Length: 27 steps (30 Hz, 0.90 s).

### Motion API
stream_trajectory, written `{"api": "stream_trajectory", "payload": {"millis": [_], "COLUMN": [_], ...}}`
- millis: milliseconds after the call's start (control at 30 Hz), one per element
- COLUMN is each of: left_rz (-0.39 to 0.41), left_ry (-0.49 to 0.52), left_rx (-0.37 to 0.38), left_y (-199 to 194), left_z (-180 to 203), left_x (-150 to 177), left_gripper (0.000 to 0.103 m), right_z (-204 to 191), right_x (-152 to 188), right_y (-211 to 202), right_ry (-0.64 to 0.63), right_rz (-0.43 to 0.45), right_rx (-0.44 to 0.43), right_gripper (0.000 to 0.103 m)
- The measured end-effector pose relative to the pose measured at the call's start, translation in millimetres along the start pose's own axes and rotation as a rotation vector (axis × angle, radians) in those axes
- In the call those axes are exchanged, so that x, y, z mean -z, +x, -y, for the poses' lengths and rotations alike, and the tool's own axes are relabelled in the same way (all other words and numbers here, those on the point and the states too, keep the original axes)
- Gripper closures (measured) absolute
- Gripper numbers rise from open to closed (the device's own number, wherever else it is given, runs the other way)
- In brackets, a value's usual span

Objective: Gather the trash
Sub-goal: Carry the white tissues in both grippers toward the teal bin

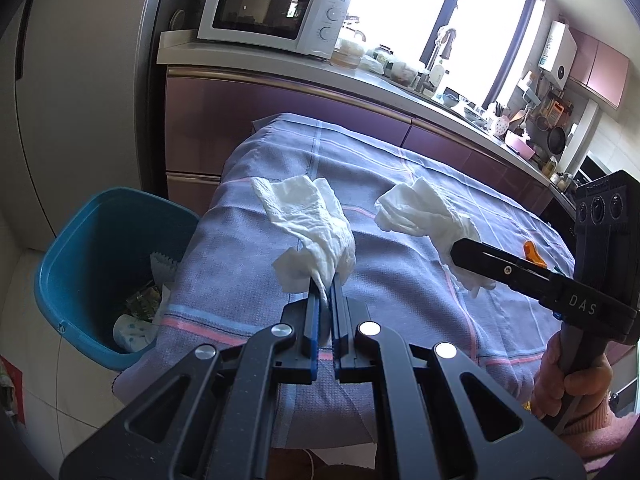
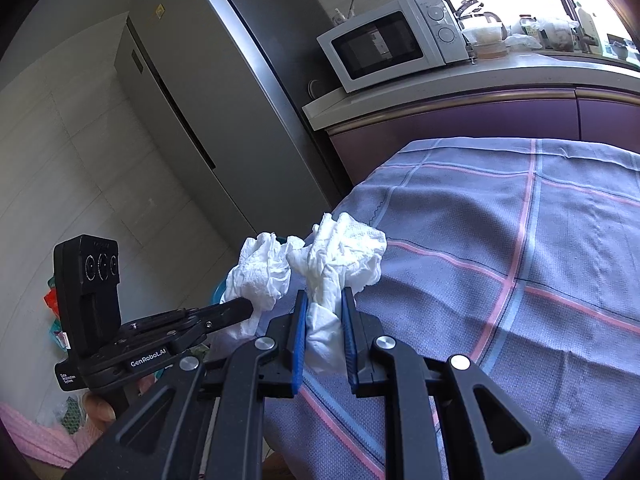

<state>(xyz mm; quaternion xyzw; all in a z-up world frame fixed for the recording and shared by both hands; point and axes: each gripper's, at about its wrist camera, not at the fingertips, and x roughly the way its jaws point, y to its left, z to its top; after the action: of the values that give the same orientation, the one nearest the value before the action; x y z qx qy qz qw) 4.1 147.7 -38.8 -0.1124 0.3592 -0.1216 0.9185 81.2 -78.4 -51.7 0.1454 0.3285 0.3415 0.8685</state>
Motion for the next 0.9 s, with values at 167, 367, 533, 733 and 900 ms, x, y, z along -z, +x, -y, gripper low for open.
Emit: {"api": "stream_trajectory", "payload": {"millis": [167,367,533,733,900], "left_rz": [0.005,0.009,0.015,0.023,0.033], "left_ry": [-0.007,-0.020,-0.026,-0.037,-0.048], "left_rx": [-0.009,-0.023,-0.034,-0.048,-0.061], "left_y": [-3,-6,-9,-14,-18], "left_z": [-3,-9,-15,-22,-28], "left_x": [0,2,2,3,1], "left_gripper": [0.098,0.098,0.098,0.098,0.098], "right_z": [-5,-12,-18,-27,-33], "right_x": [0,0,-1,-1,-2], "right_y": [5,12,18,23,30], "right_ry": [-0.009,-0.018,-0.030,-0.048,-0.058], "right_rz": [-0.006,-0.014,-0.025,-0.036,-0.044], "right_rx": [-0.010,-0.023,-0.036,-0.052,-0.064], "right_gripper": [0.088,0.088,0.088,0.088,0.088]}}
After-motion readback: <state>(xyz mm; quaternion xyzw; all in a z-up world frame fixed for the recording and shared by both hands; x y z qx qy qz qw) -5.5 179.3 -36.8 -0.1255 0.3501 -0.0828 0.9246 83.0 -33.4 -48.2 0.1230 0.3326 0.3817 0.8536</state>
